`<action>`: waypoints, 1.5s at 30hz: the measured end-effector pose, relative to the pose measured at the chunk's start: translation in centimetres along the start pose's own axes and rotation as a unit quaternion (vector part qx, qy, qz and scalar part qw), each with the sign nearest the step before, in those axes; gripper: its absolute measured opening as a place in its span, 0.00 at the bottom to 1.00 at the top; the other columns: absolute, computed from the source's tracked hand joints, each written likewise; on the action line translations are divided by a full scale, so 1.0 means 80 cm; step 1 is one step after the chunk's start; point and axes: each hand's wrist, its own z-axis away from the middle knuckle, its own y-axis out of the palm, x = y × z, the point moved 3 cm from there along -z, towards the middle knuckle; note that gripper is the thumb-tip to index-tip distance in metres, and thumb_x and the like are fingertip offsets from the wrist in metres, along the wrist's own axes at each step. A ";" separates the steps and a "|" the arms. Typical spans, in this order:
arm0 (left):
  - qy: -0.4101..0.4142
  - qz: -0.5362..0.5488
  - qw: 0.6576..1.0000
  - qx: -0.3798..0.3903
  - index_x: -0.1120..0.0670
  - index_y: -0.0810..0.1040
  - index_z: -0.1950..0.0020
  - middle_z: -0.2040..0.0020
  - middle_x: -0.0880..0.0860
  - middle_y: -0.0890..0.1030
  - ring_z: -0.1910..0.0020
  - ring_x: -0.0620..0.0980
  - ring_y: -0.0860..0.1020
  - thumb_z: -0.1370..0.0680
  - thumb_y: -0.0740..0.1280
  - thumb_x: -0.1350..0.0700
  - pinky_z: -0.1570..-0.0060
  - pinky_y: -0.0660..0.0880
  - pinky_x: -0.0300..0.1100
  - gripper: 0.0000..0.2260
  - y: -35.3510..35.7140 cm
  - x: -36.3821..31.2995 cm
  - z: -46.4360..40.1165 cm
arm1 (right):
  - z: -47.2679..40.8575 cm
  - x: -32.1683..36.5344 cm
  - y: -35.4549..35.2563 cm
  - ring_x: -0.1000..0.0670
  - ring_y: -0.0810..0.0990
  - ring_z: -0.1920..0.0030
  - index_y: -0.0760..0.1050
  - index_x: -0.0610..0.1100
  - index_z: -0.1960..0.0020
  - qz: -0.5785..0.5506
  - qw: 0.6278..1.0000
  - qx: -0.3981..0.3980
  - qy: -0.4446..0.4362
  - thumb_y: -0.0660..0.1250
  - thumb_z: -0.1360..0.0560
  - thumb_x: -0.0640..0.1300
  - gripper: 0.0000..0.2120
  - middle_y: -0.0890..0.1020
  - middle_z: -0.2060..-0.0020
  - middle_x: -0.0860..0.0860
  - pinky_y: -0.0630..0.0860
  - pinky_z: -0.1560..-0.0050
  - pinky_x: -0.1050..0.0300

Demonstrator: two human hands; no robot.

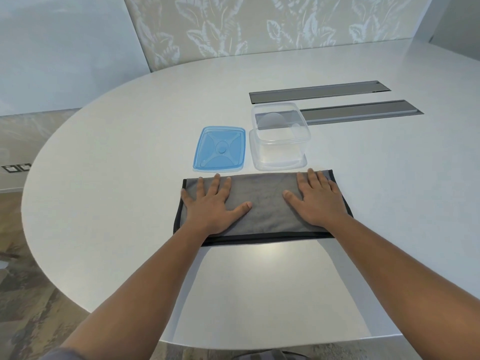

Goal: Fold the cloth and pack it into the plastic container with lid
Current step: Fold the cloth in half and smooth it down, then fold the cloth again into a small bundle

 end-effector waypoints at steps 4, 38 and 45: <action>-0.027 0.011 1.000 -0.008 0.37 0.42 0.17 0.15 0.45 0.42 0.16 0.57 0.40 0.32 0.40 0.17 0.25 0.39 0.71 0.47 -0.004 0.024 0.009 | 0.006 -0.010 -0.001 0.45 0.47 0.17 0.51 0.48 0.16 -0.007 1.000 -0.025 -0.001 0.41 0.22 0.72 0.42 0.51 0.16 0.46 0.46 0.19 0.44; -0.194 0.267 0.942 -0.062 0.58 0.70 0.50 0.55 0.53 0.75 0.55 0.56 0.74 0.25 0.70 0.52 0.60 0.71 0.46 0.13 -0.048 0.097 0.026 | 0.044 0.125 -0.032 0.57 0.56 0.20 0.53 0.49 0.17 -0.635 0.771 0.019 -0.056 0.56 0.17 0.47 0.30 0.58 0.18 0.55 0.53 0.19 0.51; -0.195 0.265 0.943 -0.048 0.61 0.77 0.50 0.54 0.57 0.82 0.53 0.58 0.81 0.28 0.74 0.47 0.61 0.75 0.46 0.19 -0.044 0.104 0.023 | 0.034 0.161 -0.014 0.57 0.51 0.19 0.47 0.46 0.16 -0.675 0.736 0.037 -0.039 0.55 0.19 0.49 0.34 0.52 0.17 0.54 0.49 0.21 0.57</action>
